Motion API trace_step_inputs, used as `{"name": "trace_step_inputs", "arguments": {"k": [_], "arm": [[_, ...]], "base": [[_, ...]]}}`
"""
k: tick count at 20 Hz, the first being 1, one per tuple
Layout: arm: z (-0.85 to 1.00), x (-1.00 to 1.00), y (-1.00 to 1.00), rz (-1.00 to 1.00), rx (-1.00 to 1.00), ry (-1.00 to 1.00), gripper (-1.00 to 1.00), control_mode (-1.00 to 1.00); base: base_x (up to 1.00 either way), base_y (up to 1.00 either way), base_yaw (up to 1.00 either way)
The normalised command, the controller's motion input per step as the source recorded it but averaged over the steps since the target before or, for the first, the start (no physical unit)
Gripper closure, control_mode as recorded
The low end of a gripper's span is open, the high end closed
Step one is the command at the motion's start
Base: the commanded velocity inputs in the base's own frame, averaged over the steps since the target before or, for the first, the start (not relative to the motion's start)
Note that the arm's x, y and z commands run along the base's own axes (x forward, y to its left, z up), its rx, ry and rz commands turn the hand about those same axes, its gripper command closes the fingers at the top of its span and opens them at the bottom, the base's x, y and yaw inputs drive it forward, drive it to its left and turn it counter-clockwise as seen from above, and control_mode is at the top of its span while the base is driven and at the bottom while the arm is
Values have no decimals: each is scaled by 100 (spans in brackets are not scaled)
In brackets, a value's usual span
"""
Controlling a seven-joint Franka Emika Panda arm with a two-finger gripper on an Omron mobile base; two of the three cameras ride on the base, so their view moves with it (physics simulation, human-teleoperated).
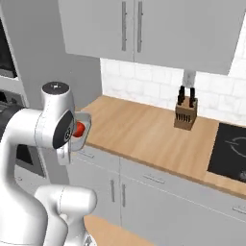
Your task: Take the meat container that has the shrimp and place it on the second highest rack of the freezer. Then take the vegetable container that has the corn and tomato and place it on the highest rack of the freezer.
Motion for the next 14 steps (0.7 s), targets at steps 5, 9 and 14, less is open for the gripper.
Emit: {"name": "trace_step_inputs", "arguments": {"k": [5,9,14], "arm": [[0,0,0,0,0,0,100,100],[0,0,0,0,0,0,100,100],[0,0,0,0,0,0,100,100]], "base": [[-20,-1,100],[-6,0,100],[19,1,91]]}}
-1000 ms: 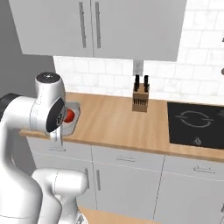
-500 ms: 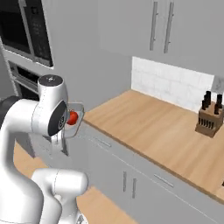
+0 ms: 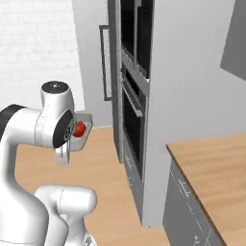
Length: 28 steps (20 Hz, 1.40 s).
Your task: Take the meat container that has the shrimp and place it on the second highest rack of the freezer. Then take the vegetable container that has the corn and tomato and place it on the highest rack of the freezer.
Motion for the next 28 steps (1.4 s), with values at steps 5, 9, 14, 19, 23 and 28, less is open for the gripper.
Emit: {"name": "trace_step_inputs", "arguments": {"k": [5,9,14,19,23,28], "arm": [[0,0,0,0,0,0,100,100],[0,0,0,0,0,0,100,100],[0,0,0,0,0,0,100,100],[0,0,0,0,0,0,100,100],[0,0,0,0,0,0,100,100],[0,0,0,0,0,0,100,100]], "base": [[90,20,48],[100,45,3],[100,64,2],[100,83,0],[75,79,-21],[47,87,-45]]}}
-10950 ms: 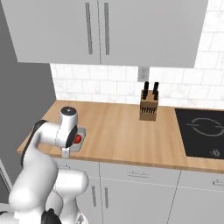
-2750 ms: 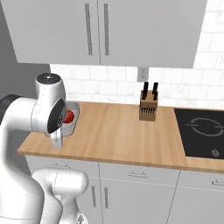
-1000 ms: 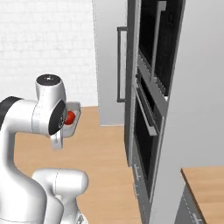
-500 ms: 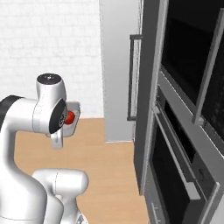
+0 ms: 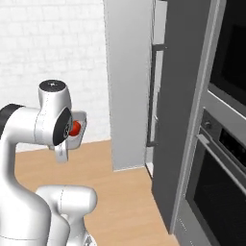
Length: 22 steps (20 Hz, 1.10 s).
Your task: Take the meat container that has the shrimp and place it on the second highest rack of the freezer. Then take the vegetable container that has the corn and tomato and place it on the highest rack of the freezer.
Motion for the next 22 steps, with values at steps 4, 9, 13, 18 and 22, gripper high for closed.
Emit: {"name": "trace_step_inputs", "arguments": {"k": [4,9,13,18,22], "arm": [[0,0,0,0,0,0,100,100],[0,0,0,0,0,0,100,100],[0,0,0,0,0,0,100,100],[0,0,0,0,0,0,100,100],[0,0,0,0,0,0,100,100]], "base": [[27,96,-49],[10,100,-48],[25,100,-46],[26,100,-46],[27,75,-52]]}}
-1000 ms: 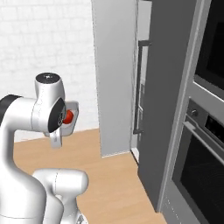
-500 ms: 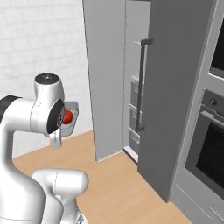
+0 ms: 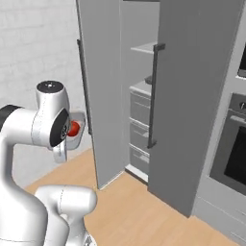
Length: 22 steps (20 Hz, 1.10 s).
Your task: Take the meat container that has the shrimp and place it on the second highest rack of the freezer. Then take the vegetable container that has the corn and tomato and place it on the highest rack of the freezer.
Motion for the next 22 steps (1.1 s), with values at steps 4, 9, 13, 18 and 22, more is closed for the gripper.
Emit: {"name": "trace_step_inputs", "arguments": {"k": [4,9,13,18,22], "arm": [[0,0,0,0,0,0,100,100],[0,0,0,0,0,0,100,100],[0,0,0,0,0,0,100,100],[0,0,0,0,0,0,100,100],[0,0,0,0,0,0,100,100]], "base": [[10,12,-59],[23,1,-55],[46,15,-50],[46,72,-30],[38,85,-10]]}}
